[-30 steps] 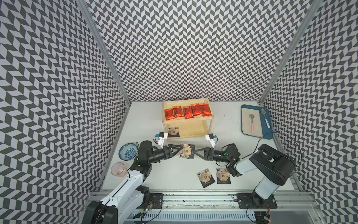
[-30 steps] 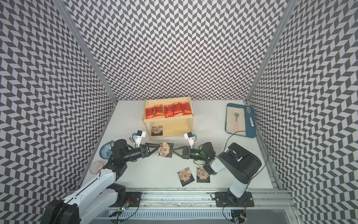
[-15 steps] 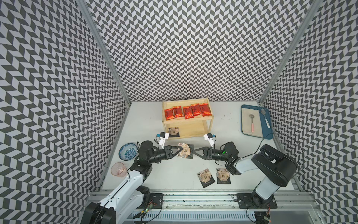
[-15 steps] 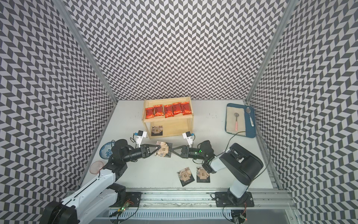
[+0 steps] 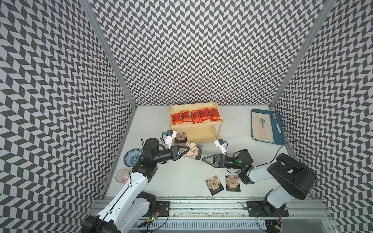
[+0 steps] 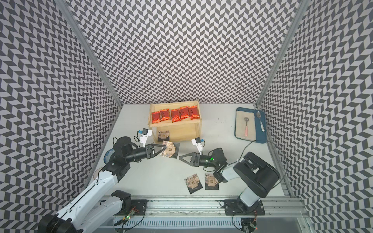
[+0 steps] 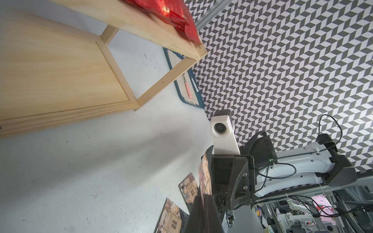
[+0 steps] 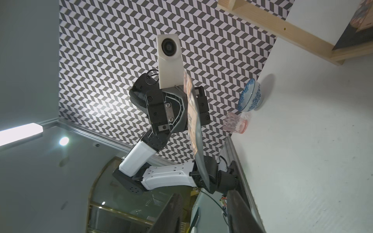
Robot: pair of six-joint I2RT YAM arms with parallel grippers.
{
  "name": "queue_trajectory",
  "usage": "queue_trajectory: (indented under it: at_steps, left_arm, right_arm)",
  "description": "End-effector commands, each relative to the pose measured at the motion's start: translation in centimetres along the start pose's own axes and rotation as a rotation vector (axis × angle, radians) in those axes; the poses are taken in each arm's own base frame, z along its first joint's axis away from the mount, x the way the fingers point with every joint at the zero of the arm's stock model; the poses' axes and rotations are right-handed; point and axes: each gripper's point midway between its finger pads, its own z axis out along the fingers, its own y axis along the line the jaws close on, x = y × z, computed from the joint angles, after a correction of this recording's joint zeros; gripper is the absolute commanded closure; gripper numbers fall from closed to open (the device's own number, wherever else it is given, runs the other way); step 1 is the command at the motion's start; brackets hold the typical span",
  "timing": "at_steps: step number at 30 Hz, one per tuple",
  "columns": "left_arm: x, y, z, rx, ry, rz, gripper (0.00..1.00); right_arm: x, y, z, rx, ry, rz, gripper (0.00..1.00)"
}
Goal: Place the tea bags on the shelf by color
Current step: Pick up the tea bag from the center of the board.
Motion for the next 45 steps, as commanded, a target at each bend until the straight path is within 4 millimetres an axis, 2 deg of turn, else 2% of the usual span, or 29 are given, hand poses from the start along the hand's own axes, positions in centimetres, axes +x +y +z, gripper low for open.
queue_trajectory:
  at_steps: [1, 4, 10, 17, 22, 27, 29, 30, 32, 33, 34, 35, 37, 42, 45]
  left_arm:
    - [0.5, -0.8, -0.1, 0.037, 0.031, 0.029, 1.00]
    - [0.8, -0.6, -0.1, 0.042, 0.034, 0.020, 1.00]
    - [1.1, -0.4, -0.2, 0.041, 0.036, 0.013, 1.00]
    - [1.5, -0.4, -0.3, 0.047, 0.037, 0.002, 1.00]
    - [1.4, -0.3, -0.3, 0.045, 0.032, 0.000, 1.00]
    - [1.3, -0.3, -0.2, 0.040, 0.030, 0.001, 1.00]
    - [0.8, -0.1, -0.3, 0.014, 0.020, 0.007, 1.00]
    - [0.5, 0.1, -0.3, -0.011, 0.015, 0.012, 0.92]
    - [-0.6, 1.0, -0.7, -0.115, -0.009, 0.027, 0.57]
    - [-1.4, 1.7, -1.1, -0.187, -0.030, 0.033, 0.44]
    - [-2.1, 2.6, -1.6, -0.274, -0.050, 0.037, 0.34]
    - [-2.8, 3.4, -2.3, -0.357, -0.072, 0.043, 0.28]
    - [-4.0, 4.5, -3.6, -0.485, -0.113, 0.058, 0.22]
    - [-5.7, 5.7, -5.8, -0.644, -0.182, 0.057, 0.22]
    - [-6.0, 6.1, -6.6, -0.681, -0.203, 0.063, 0.22]
  right_arm:
    - [0.1, 2.9, -0.1, -0.132, 0.007, -0.054, 0.56]
    - [0.1, 3.5, -0.2, -0.167, 0.008, -0.053, 0.56]
    - [-0.6, 2.5, 0.5, -0.119, 0.003, -0.065, 0.58]
    - [-2.1, 2.2, 1.8, -0.086, -0.003, -0.113, 0.61]
    - [-2.3, 2.6, 2.1, -0.096, -0.001, -0.120, 0.76]
    - [-2.0, 2.3, 1.8, -0.078, 0.000, -0.106, 1.00]
    - [-2.1, 1.9, 1.7, -0.053, -0.010, -0.089, 1.00]
    - [-2.2, 1.6, 1.6, -0.037, -0.020, -0.081, 1.00]
    - [-3.0, 0.4, 1.3, 0.031, -0.077, -0.046, 1.00]
    - [-3.5, 0.0, 1.2, 0.063, -0.109, -0.035, 1.00]
    - [-4.2, -0.8, 1.1, 0.111, -0.153, -0.022, 1.00]
    - [-5.0, -1.3, 1.0, 0.155, -0.203, -0.011, 1.00]
    - [-6.6, -1.2, 0.8, 0.202, -0.315, -0.023, 1.00]
    - [-9.8, -1.1, 0.2, 0.324, -0.643, -0.027, 1.00]
    - [-10.6, -2.7, 0.2, 0.444, -0.766, 0.003, 1.00]
